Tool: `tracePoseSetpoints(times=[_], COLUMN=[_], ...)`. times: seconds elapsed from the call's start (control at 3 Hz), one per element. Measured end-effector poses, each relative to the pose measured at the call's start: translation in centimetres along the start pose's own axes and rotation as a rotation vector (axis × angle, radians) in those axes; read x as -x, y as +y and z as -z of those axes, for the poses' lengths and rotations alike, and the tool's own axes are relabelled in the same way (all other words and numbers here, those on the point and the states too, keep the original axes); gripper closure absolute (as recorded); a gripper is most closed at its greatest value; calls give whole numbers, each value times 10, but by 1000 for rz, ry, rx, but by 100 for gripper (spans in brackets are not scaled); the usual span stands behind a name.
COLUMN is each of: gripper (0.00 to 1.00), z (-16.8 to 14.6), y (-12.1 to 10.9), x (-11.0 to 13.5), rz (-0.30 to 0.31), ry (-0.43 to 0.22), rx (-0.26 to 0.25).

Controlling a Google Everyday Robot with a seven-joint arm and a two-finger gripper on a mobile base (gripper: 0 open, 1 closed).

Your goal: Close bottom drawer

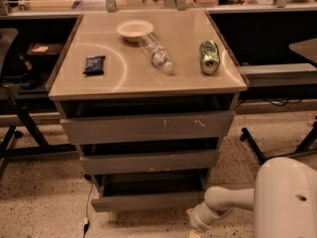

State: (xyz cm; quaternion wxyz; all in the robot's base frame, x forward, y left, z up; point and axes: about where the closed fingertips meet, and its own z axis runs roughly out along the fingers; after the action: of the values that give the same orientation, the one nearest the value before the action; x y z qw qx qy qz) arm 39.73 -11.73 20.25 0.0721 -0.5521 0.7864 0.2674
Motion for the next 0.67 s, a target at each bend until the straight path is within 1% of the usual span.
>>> tracePoseSetpoints(times=[0.33, 0.67], gripper=[12, 30], z=[0, 0], y=[0, 0], x=[0, 0], rz=[0, 0], ry=[0, 0], rx=[0, 0])
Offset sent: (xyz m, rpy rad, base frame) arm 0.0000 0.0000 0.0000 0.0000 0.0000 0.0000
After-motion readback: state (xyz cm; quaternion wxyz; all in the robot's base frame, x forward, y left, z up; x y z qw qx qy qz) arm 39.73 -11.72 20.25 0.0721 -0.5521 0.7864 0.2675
